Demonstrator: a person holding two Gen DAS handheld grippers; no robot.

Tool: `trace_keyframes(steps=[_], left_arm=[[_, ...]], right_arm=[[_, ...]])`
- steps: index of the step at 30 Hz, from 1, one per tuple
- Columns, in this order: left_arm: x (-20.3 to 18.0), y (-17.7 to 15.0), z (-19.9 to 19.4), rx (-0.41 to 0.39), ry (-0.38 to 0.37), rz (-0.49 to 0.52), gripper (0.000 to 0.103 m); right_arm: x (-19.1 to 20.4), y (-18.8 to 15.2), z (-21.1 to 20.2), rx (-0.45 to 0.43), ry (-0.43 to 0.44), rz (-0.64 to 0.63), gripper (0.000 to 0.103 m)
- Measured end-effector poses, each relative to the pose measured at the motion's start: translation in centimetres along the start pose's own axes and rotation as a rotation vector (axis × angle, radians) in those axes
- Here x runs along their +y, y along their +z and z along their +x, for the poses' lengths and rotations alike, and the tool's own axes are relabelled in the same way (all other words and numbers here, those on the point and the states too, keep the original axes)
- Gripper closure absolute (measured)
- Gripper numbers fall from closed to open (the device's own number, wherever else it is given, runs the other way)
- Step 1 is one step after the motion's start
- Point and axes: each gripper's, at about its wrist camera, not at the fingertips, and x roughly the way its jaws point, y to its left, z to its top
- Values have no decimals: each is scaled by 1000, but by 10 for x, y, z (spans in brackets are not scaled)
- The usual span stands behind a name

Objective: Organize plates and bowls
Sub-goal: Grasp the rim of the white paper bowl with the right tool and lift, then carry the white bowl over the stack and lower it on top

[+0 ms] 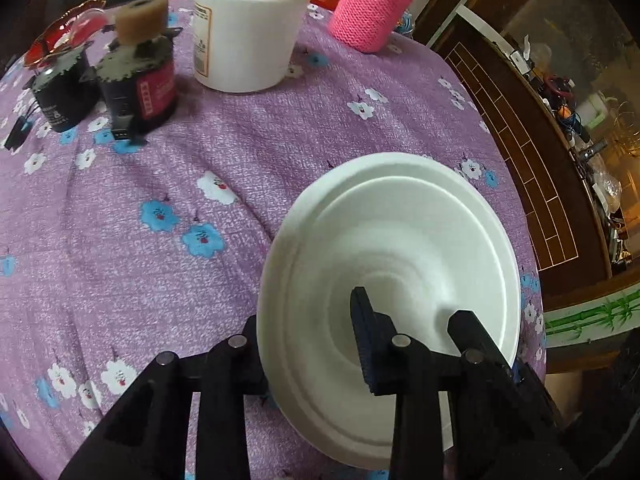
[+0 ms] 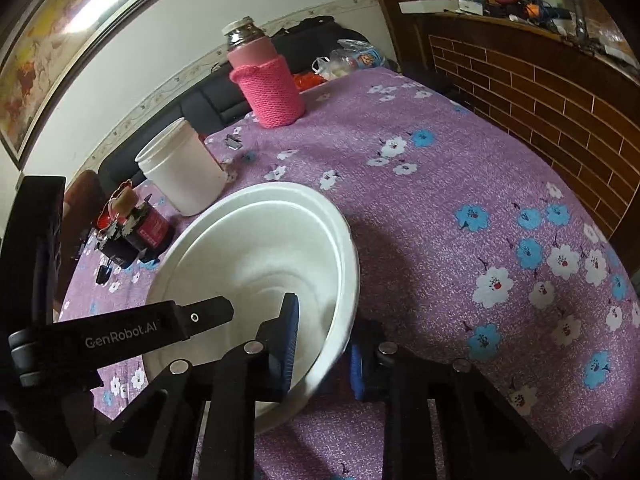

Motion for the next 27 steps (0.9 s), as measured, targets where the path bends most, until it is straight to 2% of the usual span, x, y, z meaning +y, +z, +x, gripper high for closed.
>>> trace_keyframes(steps=[7, 13, 22, 27], left_arm=[[20, -15, -26, -32, 0, -42, 72], [38, -40, -60, -74, -13, -76, 72], [61, -84, -115, -172, 71, -86, 72], [77, -104, -138, -201, 77, -116, 72]], right_arm=[[15, -1, -16, -39, 85, -37, 83], [34, -11, -29, -58, 172, -80, 83], [72, -30, -49, -58, 308, -144, 83], [95, -46, -60, -56, 357, -198, 83]])
